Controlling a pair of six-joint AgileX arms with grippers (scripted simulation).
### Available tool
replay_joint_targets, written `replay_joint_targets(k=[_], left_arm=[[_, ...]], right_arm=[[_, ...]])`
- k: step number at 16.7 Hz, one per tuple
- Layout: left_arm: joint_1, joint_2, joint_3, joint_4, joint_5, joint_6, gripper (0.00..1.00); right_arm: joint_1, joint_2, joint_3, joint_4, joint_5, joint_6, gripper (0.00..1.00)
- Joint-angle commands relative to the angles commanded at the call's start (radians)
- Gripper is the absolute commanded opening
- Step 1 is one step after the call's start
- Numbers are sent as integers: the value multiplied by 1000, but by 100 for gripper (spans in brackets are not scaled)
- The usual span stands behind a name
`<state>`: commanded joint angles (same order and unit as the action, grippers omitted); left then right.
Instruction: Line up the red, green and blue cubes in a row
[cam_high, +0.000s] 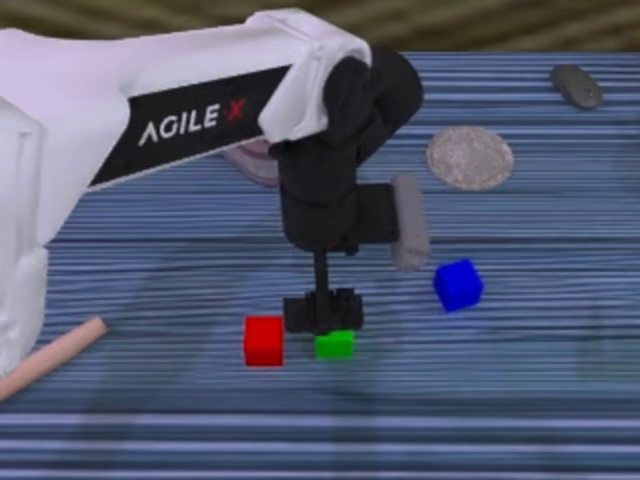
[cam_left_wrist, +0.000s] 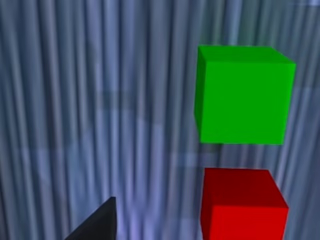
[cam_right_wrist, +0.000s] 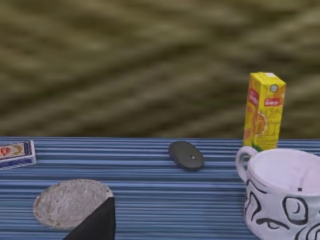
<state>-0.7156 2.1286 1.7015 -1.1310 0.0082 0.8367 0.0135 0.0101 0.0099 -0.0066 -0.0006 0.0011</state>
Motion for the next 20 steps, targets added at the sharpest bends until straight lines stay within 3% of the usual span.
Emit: replay_joint_targets(k=[7,20], left_arm=[[161,-349,-300,195,-16,-133,100],[620,-1692,-1389,850,-23,-640,100]], right_arm=[[90,367,334,-207,0,34,100],[366,1725,1328,-884,-1,130,100]])
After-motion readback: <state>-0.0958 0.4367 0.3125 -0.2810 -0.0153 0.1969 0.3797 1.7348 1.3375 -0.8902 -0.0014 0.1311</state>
